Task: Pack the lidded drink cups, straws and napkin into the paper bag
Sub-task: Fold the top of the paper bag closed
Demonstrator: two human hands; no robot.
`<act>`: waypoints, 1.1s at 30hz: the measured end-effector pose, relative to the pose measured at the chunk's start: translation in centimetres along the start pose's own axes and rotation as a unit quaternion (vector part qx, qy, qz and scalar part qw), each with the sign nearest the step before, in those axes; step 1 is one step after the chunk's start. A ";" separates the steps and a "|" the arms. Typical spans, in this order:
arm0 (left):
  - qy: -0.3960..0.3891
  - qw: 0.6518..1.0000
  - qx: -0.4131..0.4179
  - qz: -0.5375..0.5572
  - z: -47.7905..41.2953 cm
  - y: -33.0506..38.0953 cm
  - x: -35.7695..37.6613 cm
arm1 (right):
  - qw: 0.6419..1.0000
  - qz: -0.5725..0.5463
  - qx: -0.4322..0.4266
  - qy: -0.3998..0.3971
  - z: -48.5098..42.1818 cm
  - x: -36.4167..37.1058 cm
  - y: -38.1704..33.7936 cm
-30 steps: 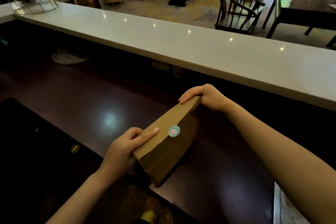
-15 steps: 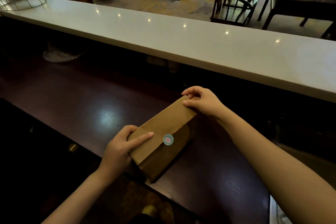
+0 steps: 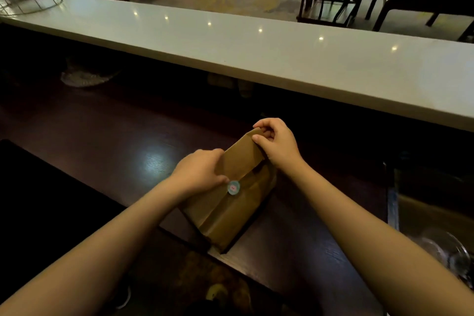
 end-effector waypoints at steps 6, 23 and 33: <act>-0.010 0.997 -0.051 0.062 -1.5 -1.0 0.0 | 0.995 0.024 -0.025 0.093 1.3 -0.7 -0.8; -0.046 0.950 -0.152 0.270 -2.0 0.4 2.0 | 0.984 0.015 0.164 -0.064 13.3 8.2 0.6; -0.045 0.957 -0.183 0.222 -3.7 1.5 2.5 | 0.980 0.016 0.175 -0.095 12.3 8.0 0.7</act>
Point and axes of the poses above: each hand's wrist, its own z-axis away from the middle knuckle, its own x-axis out of the palm, y = z × x, the point moved 8 cm from there along -z, towards the middle knuckle, and after that the axes turned 3 degrees about -y, right-handed, at the moved point
